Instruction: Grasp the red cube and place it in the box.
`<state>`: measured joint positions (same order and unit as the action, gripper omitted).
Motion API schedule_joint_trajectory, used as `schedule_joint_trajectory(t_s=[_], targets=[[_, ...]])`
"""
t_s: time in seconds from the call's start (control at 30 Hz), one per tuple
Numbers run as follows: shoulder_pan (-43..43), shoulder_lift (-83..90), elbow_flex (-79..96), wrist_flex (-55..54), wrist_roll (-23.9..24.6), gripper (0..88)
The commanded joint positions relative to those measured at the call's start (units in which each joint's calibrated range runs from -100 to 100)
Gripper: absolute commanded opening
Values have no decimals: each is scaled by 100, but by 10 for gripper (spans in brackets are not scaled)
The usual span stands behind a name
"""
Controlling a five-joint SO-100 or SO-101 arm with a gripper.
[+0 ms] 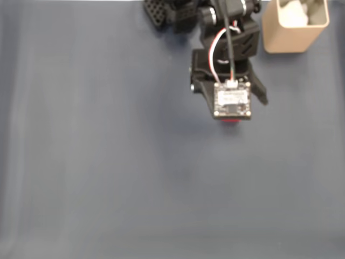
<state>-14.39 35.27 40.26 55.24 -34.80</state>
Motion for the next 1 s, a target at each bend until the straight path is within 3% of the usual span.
schedule_joint_trajectory(t_s=[0.0, 0.97], targets=[[58, -17, -24, -243, -29, 408], [-55, -286, 842, -1023, -34, 410]])
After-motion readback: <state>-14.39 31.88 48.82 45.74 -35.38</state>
